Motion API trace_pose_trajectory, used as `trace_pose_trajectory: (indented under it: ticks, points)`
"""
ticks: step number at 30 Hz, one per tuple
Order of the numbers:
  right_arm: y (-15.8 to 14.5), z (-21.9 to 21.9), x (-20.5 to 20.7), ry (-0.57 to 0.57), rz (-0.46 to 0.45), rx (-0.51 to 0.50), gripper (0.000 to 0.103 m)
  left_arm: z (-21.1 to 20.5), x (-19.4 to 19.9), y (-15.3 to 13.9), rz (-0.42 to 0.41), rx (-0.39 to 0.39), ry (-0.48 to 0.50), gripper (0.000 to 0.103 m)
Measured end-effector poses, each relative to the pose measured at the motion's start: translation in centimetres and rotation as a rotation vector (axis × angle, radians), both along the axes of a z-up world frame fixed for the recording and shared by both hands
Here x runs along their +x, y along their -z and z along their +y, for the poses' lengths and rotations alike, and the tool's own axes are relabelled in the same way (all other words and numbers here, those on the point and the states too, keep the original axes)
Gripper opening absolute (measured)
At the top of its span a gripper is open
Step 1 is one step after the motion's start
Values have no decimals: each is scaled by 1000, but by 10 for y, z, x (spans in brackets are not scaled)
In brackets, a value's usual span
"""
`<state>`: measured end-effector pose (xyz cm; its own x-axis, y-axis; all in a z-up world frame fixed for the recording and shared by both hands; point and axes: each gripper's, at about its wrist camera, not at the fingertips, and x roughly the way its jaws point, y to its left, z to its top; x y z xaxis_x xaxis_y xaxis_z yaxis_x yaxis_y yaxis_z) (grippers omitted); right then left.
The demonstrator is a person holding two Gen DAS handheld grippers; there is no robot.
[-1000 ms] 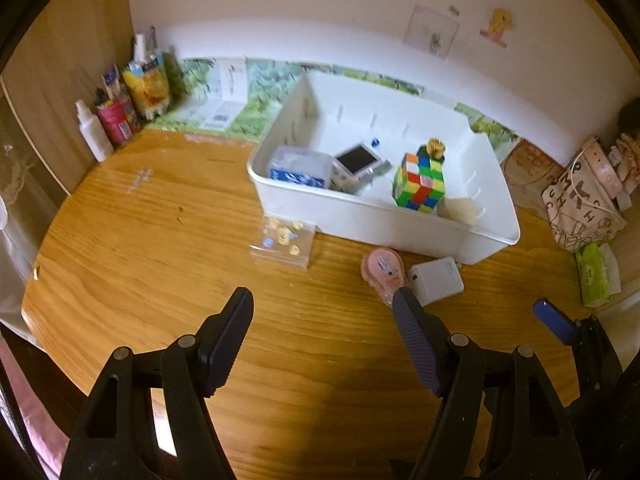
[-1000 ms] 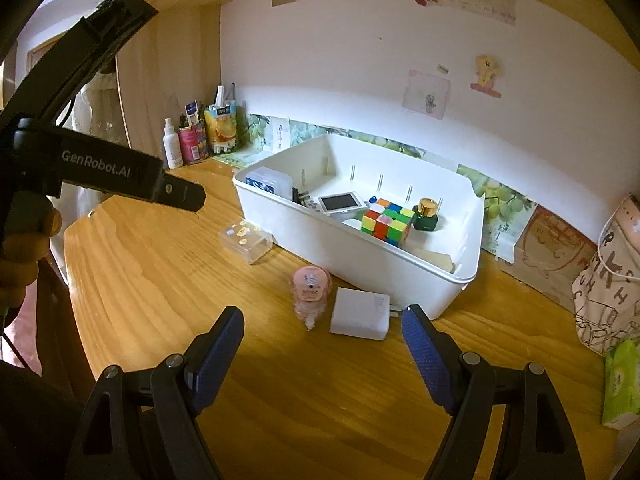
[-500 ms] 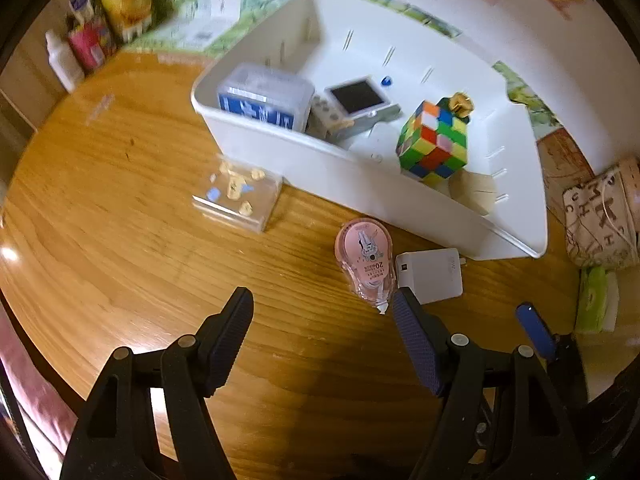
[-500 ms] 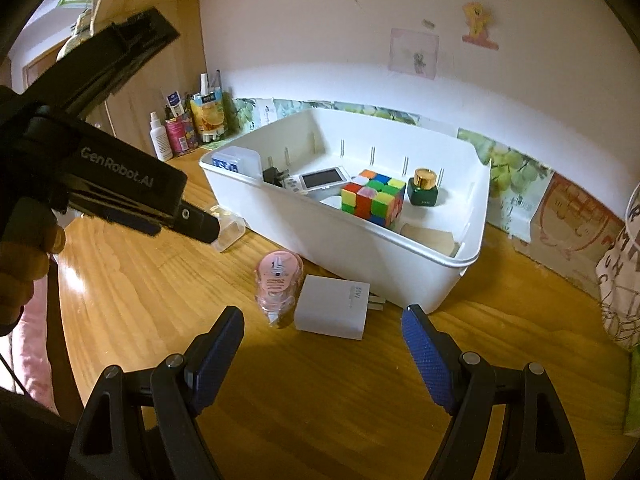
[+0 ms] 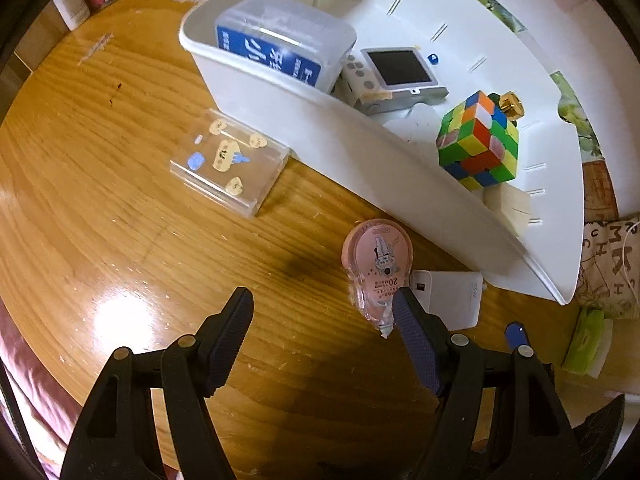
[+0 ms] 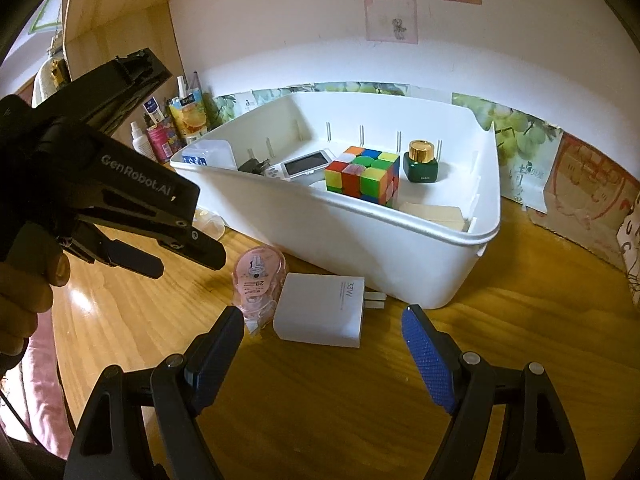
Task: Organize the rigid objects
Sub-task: 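Move the left gripper to the pink tape roller while the right approaches the white charger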
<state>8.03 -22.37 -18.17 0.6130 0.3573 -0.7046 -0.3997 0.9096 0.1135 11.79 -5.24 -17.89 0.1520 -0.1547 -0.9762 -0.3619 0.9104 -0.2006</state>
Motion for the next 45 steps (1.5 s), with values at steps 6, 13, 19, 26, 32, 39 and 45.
trace_pose_trajectory:
  ticks: [6,13,19,26,32,39,45]
  points:
    - [7,0,5,15,5,4,82,-8,8,11,34,1,-4,75]
    - [11,-2,11,21,21,21,82,-11,11,20,49,-12,-18,74]
    - [18,-2,16,28,45,26,82,-13,12,28,54,-33,-28,74]
    - [26,1,20,14,71,4,82,-20,21,32,63,-21,-25,74]
    - [31,3,21,-8,87,-8,82,-35,40,39,69,-18,-19,74]
    - [36,4,24,-25,100,-17,81,-43,53,41,72,-3,-15,74]
    - [37,7,24,-40,89,-22,81,-58,66,42,72,30,-12,72]
